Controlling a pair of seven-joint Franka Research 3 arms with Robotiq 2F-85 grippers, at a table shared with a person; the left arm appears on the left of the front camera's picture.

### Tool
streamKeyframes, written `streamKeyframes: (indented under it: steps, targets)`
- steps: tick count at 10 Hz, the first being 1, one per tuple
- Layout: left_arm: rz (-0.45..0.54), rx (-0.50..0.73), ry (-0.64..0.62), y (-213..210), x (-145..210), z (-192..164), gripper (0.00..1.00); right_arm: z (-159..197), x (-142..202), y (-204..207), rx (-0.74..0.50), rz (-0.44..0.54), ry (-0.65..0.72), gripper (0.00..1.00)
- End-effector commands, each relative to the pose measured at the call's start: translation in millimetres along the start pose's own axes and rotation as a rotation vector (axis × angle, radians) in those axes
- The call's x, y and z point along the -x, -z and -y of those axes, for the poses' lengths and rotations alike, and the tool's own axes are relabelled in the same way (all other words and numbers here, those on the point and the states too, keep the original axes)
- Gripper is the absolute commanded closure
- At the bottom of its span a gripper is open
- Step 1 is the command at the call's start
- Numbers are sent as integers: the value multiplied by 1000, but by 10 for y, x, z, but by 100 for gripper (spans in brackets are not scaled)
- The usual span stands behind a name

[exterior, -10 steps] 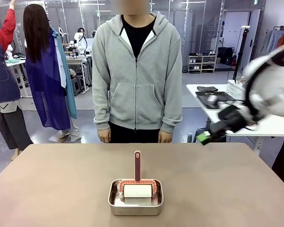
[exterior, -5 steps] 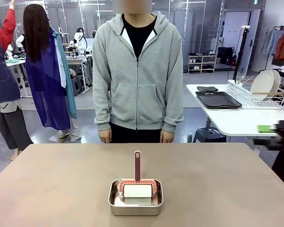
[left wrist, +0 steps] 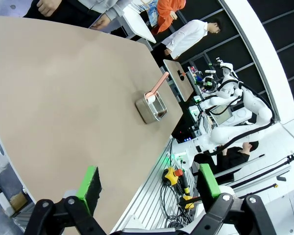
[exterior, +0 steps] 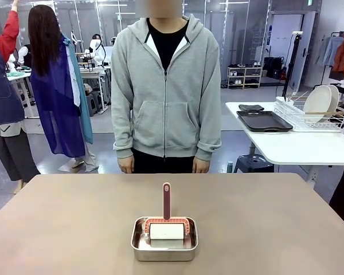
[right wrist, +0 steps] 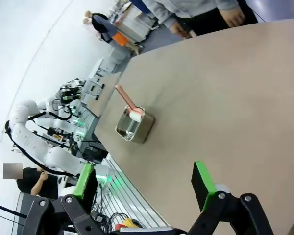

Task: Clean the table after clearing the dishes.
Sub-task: Place the Lint Roller back on top of the Airtight Container.

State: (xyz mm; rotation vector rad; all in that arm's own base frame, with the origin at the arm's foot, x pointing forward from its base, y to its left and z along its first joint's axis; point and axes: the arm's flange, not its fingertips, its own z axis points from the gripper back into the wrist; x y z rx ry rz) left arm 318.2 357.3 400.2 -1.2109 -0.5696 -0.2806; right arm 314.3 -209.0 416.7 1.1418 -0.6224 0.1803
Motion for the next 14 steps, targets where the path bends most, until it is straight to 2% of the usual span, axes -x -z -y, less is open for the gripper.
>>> streamKeyframes:
  steps: [1, 2, 3, 4, 14]
  targets:
    - [4, -5, -5, 5, 45, 59, 0, -149, -24, -39, 59, -8, 61, 2]
    - [4, -5, -5, 5, 45, 59, 0, -165, -23, -49, 97, 16, 85, 2]
    - [4, -5, -5, 5, 45, 59, 0, -170, -50, 28, 73, -1, 64, 2]
    - [4, -5, -5, 5, 45, 59, 0, -63, -49, -76, 52, 11, 33, 2]
    - [4, -5, -5, 5, 45, 59, 0, -63, -49, -76, 52, 11, 33, 2]
